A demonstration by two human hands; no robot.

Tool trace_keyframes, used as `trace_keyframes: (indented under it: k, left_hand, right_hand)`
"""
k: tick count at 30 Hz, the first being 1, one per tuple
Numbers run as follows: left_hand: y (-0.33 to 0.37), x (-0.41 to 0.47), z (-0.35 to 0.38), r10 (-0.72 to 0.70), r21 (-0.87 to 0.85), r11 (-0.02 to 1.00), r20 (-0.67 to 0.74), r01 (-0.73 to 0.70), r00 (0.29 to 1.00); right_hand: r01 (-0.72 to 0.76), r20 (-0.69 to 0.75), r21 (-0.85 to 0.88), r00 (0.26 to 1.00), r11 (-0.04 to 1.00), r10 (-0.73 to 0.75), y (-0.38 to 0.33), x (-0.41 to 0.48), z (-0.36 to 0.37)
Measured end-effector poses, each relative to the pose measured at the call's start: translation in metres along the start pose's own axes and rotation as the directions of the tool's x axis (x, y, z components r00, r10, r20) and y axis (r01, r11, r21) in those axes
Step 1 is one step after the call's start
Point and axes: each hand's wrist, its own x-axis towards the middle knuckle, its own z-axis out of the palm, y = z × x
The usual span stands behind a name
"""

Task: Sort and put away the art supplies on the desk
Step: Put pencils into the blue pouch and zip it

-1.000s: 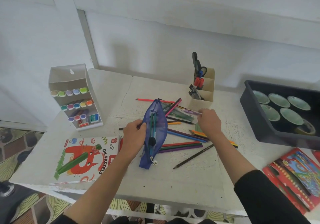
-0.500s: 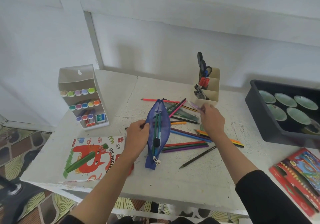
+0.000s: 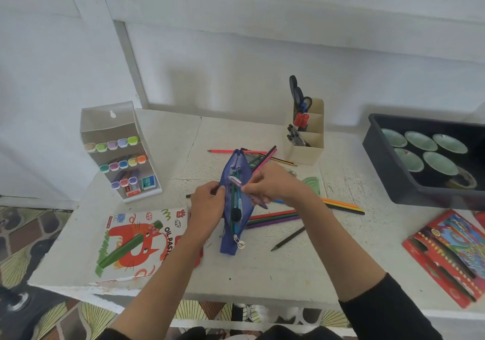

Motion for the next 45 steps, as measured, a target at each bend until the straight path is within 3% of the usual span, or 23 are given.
trace_keyframes:
  k: [2,4,7,11,13,15,19,30,36,38,42,45]
  left_hand:
    - [-0.002,0.001,0.000,0.001,0.008,1.000,-0.007,-0.001,1.000]
    - [-0.003,0.001,-0.002,0.001,0.015,1.000,-0.007,-0.001,1.000]
    - [-0.003,0.000,-0.003,-0.004,-0.006,1.000,0.007,0.004,1.000]
    - [-0.002,-0.001,-0.004,0.003,-0.002,1.000,0.022,-0.003,1.000]
    - [-0.003,-0.001,-0.004,0.005,0.005,1.000,0.026,-0.005,1.000]
    - [-0.003,-0.001,-0.004,0.005,0.015,1.000,0.022,-0.006,1.000]
    - [-0.004,-0.002,-0.004,0.010,0.012,1.000,0.012,-0.011,1.000]
    - [-0.004,-0.004,-0.004,0.018,-0.001,1.000,0.014,-0.018,1.000]
    - [-0.003,-0.005,-0.004,0.024,0.010,1.000,0.012,-0.025,1.000]
    - [-0.002,-0.005,-0.004,0.019,0.010,1.000,0.011,-0.019,1.000]
    - [-0.002,-0.005,-0.003,0.021,0.015,1.000,0.006,-0.021,1.000]
    - [-0.002,-0.004,-0.001,0.016,0.025,1.000,0.016,-0.016,1.000]
  right_hand:
    - [0.001,-0.095,0.075,0.995,0.997,0.006,-0.004,0.003,0.011]
    - [0.036,-0.281,0.168,0.960,0.985,0.013,-0.001,0.006,0.011]
    - [-0.003,-0.585,-0.005,0.811,1.000,0.000,0.023,0.013,-0.008]
    - [-0.249,-0.696,-0.095,0.709,0.964,0.115,0.087,0.024,-0.037]
    - [-0.389,-0.669,-0.127,0.713,0.913,0.211,0.118,0.026,-0.048]
    - [-0.462,-0.587,-0.196,0.762,0.865,0.274,0.139,0.026,-0.055]
    - [-0.417,-0.511,-0.320,0.832,0.851,0.216,0.160,0.022,-0.062]
    - [-0.555,-0.645,-0.292,0.715,0.779,0.268,0.164,0.023,-0.065]
    - [-0.634,-0.674,-0.392,0.691,0.666,0.261,0.159,0.022,-0.066]
    - [-0.591,-0.623,-0.467,0.748,0.658,0.229,0.161,0.019,-0.073]
    - [-0.265,-0.321,-0.617,0.944,0.741,0.070,0.168,0.012,-0.082]
    - [-0.226,-0.317,-0.614,0.948,0.757,0.026,0.171,0.011,-0.079]
